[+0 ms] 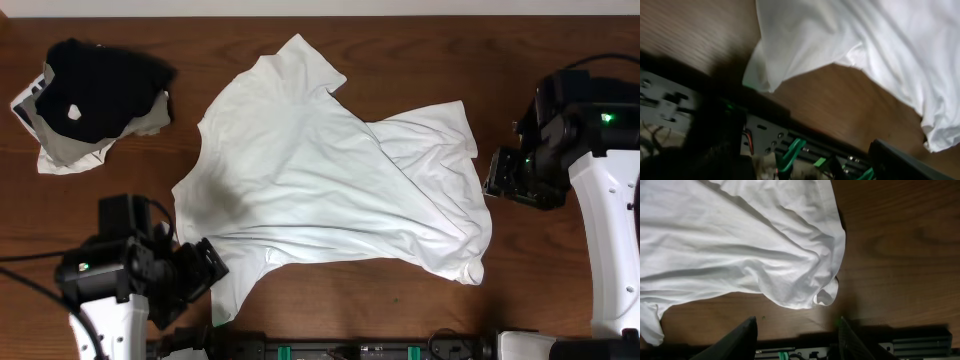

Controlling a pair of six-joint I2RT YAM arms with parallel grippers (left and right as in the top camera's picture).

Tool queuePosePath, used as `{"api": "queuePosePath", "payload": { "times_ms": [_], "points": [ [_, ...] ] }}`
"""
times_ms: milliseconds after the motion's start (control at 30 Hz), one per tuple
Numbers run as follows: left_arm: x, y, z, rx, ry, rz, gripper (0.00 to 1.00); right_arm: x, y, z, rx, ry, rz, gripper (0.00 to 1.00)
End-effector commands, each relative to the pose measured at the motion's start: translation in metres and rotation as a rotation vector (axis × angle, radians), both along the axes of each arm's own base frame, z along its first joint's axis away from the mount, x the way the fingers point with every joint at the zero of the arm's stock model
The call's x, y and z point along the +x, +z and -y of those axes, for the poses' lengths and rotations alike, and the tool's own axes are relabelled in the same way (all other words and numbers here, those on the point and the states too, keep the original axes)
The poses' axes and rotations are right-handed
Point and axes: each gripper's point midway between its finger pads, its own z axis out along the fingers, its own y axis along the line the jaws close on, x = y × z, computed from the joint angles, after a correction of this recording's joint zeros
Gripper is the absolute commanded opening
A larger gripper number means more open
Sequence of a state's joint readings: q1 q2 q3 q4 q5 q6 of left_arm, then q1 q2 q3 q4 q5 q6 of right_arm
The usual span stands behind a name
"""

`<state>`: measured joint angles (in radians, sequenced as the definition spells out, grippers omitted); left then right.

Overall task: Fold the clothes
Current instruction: 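Move the left gripper to the shirt's lower left hem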

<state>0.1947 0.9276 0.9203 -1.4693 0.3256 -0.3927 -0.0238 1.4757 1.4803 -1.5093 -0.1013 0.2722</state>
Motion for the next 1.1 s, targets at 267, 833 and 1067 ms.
{"api": "queuePosePath", "payload": {
  "times_ms": [267, 833, 1067],
  "points": [
    [-0.029, -0.044, 0.015, -0.087, -0.013, -0.141, 0.88, 0.005, 0.007, -0.003, 0.006, 0.024, 0.041, 0.5],
    [-0.02, -0.08, 0.028, -0.156, 0.036, -0.113, 0.73, 0.013, 0.008, -0.008, 0.006, 0.045, 0.076, 0.51],
    [-0.016, -0.087, 0.031, -0.157, 0.012, -0.156, 0.73, 0.015, 0.008, -0.009, 0.013, 0.045, 0.085, 0.52]
  ]
}}
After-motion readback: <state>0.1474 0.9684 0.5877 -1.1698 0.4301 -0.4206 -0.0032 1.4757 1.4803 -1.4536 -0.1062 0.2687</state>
